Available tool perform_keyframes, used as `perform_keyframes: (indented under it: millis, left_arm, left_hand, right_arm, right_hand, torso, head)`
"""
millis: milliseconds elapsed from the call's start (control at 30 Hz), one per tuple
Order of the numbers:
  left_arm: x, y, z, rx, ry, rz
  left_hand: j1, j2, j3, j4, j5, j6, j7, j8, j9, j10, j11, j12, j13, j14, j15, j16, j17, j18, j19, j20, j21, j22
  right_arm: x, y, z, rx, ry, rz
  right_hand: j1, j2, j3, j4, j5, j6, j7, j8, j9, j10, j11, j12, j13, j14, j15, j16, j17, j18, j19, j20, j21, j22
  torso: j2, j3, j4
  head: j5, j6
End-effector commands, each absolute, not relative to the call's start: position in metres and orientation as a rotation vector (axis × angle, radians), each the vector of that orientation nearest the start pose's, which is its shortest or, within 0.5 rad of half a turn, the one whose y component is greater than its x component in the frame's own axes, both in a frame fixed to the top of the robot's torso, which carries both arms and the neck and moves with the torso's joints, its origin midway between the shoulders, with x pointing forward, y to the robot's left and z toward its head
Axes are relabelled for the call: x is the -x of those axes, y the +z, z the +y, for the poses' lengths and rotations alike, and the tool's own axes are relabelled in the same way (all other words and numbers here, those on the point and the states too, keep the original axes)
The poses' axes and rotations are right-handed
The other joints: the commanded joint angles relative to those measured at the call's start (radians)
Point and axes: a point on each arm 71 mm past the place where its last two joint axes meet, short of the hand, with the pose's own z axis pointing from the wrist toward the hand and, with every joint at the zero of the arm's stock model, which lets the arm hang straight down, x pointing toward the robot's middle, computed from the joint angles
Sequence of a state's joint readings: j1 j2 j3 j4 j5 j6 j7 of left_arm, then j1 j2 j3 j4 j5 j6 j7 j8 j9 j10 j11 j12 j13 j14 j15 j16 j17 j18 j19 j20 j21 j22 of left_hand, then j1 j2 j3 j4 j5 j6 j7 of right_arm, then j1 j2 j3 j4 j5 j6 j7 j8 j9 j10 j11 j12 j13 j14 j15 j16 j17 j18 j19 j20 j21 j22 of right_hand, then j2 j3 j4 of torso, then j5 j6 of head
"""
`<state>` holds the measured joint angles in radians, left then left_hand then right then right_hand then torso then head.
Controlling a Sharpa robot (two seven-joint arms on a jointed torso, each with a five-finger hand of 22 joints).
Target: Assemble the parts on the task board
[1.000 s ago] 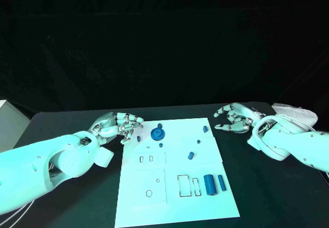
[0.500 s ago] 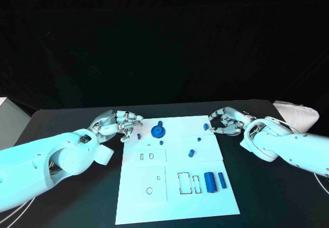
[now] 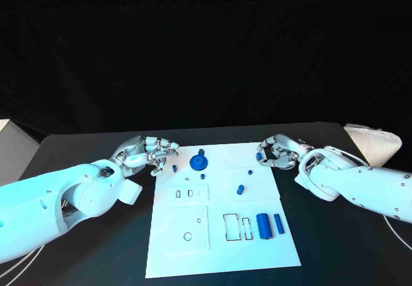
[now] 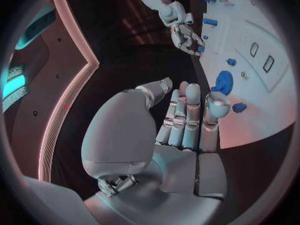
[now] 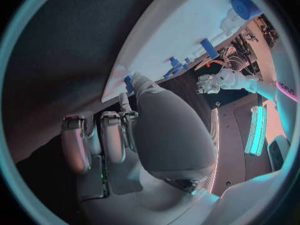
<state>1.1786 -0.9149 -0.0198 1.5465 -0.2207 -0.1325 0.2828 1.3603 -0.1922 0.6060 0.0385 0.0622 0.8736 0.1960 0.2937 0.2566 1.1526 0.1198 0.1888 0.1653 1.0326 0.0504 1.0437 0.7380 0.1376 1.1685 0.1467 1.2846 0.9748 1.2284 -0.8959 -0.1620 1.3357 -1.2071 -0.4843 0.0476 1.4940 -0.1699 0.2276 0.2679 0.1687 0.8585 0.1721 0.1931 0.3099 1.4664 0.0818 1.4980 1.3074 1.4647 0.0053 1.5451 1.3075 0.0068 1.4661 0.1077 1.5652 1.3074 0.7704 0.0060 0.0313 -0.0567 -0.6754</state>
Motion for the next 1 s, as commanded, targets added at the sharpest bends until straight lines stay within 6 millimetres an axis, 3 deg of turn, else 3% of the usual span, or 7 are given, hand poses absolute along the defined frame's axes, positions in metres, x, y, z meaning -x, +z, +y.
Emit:
perform_keyframes:
  millis: [33,433,833,1000]
  left_arm:
    - [-0.4763,-0.1822,0.2222,0.898,-1.568,1.652]
    - [-0.4761,-0.1823,0.2222,0.898,-1.567,1.654]
    - [-0.4761,-0.1824,0.2225,0.899,-1.566,1.656]
    - [-0.4761,-0.1825,0.2225,0.899,-1.566,1.657]
  left_hand:
    - [-0.012,0.001,0.003,0.0,-0.004,-0.007,-0.002,-0.001,0.002,-0.008,-0.001,0.007,0.001,-0.006,0.0,-0.001,0.001,-0.013,-0.007,0.0,0.002,-0.001]
    - [-0.013,0.001,0.004,-0.001,-0.004,-0.008,-0.001,-0.001,0.002,-0.009,-0.001,0.007,0.002,-0.006,0.0,-0.002,0.001,-0.013,-0.008,0.0,0.003,-0.001]
    - [-0.014,0.001,0.004,-0.001,-0.004,-0.009,0.0,-0.002,0.002,-0.01,0.0,0.007,0.002,-0.007,0.0,-0.002,0.001,-0.013,-0.008,0.001,0.003,-0.001]
    - [-0.014,0.001,0.004,-0.001,-0.004,-0.009,0.0,-0.002,0.002,-0.01,0.0,0.007,0.002,-0.007,0.0,-0.002,0.001,-0.013,-0.008,0.001,0.003,-0.001]
  right_arm:
    - [-0.5045,-0.2122,-0.2896,-0.086,0.579,1.61]
    - [-0.5051,-0.2138,-0.2865,-0.087,0.583,1.609]
    - [-0.5052,-0.2145,-0.285,-0.09,0.58,1.604]
    - [-0.5047,-0.2128,-0.2842,-0.101,0.581,1.574]
  right_hand:
    - [0.008,0.002,0.011,0.0,0.008,0.016,-0.001,0.006,0.001,0.042,0.004,0.008,0.202,0.091,0.003,0.001,0.198,-0.007,0.105,0.003,0.006,0.263]
    - [0.008,0.006,0.046,-0.005,0.015,0.077,-0.014,0.024,0.003,0.049,-0.007,0.014,0.208,0.091,-0.009,0.001,0.198,-0.007,0.105,-0.007,0.006,0.263]
    - [0.009,0.008,0.06,-0.008,0.017,0.097,-0.021,0.032,0.005,0.051,-0.013,0.016,0.21,0.091,-0.014,0.001,0.2,-0.007,0.105,-0.012,0.006,0.263]
    - [0.004,0.016,0.088,-0.019,0.015,0.158,-0.049,0.074,0.018,0.058,-0.037,0.022,0.215,0.092,-0.035,0.002,0.201,-0.007,0.105,-0.029,0.006,0.263]
  torso:
    - [-0.001,-0.0002,-0.001]
    - [-0.002,-0.0001,0.0002]
    - [-0.002,0.0012,-0.0008]
    - [-0.001,0.0017,-0.0011]
  head:
    - [0.001,-0.003]
    - [-0.001,-0.002]
    - [0.001,-0.002]
    - [0.002,-0.002]
